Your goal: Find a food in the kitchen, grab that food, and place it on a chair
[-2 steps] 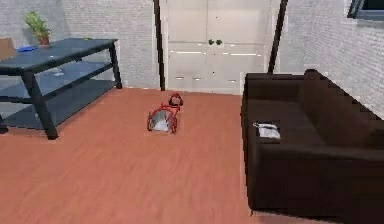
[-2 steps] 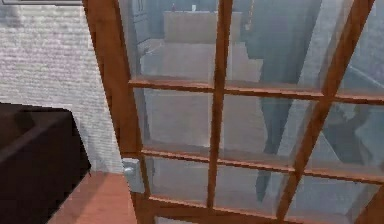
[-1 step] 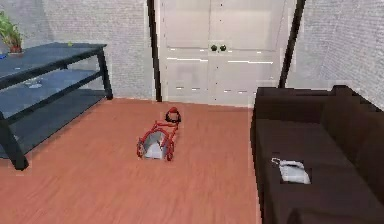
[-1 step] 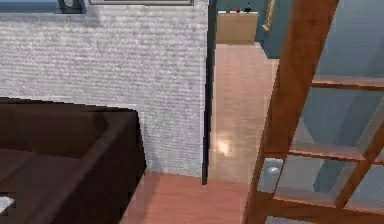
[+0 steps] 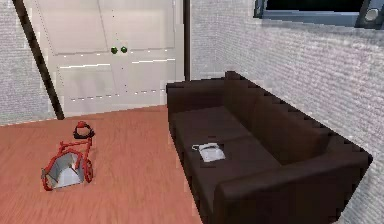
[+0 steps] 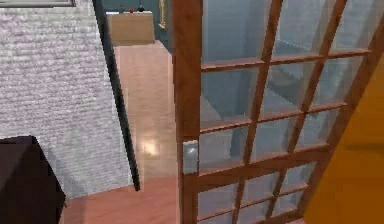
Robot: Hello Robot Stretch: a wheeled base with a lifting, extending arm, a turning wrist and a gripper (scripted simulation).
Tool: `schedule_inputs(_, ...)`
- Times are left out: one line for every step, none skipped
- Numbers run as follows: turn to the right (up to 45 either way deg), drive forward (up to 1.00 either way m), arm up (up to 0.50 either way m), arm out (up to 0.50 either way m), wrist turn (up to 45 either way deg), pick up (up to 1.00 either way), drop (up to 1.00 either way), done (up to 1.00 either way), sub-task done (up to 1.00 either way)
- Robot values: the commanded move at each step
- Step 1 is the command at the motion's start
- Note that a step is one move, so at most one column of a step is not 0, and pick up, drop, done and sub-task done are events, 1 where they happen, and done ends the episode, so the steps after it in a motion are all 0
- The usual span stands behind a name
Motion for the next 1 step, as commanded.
schedule_inputs(0.0,0.05,0.0,0.0,0.0,0.0,0.0,0.0,0.0)
